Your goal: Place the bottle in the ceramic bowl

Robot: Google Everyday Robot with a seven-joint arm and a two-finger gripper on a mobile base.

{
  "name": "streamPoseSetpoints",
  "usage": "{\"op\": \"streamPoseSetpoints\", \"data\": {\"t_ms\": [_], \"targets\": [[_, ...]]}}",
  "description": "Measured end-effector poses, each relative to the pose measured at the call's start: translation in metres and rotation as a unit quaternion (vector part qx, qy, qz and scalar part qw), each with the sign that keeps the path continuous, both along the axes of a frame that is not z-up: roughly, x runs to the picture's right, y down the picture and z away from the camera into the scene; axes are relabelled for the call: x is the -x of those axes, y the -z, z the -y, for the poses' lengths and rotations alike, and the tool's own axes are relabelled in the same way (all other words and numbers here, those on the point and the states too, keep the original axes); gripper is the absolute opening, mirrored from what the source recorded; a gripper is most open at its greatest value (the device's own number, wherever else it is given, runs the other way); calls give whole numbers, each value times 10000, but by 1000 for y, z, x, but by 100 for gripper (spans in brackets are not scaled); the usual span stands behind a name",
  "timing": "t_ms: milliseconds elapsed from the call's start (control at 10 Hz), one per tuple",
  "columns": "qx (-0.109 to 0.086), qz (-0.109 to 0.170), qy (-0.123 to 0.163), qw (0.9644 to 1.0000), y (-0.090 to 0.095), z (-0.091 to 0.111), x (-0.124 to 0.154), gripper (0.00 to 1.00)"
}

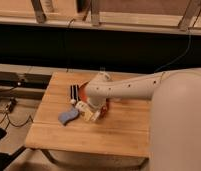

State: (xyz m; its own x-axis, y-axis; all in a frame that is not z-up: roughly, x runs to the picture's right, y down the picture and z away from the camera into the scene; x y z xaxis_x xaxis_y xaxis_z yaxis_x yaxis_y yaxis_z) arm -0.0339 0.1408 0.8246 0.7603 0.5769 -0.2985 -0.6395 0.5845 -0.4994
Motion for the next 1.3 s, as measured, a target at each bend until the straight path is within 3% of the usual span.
{"op": "streamPoseSetpoints", "data": {"t_ms": [200, 500, 600, 700, 900, 1300], "targets": [[243, 133, 34, 9996, -13, -15, 16, 80], [388, 299, 150, 9987, -26, -19, 36, 80], [424, 369, 222, 9982, -31, -20, 40, 74], [435, 422, 283, 9978, -33, -20, 43, 67], [458, 548, 435, 9965, -36, -23, 49, 44], [504, 631, 460, 9957, -36, -30, 49, 5]]}}
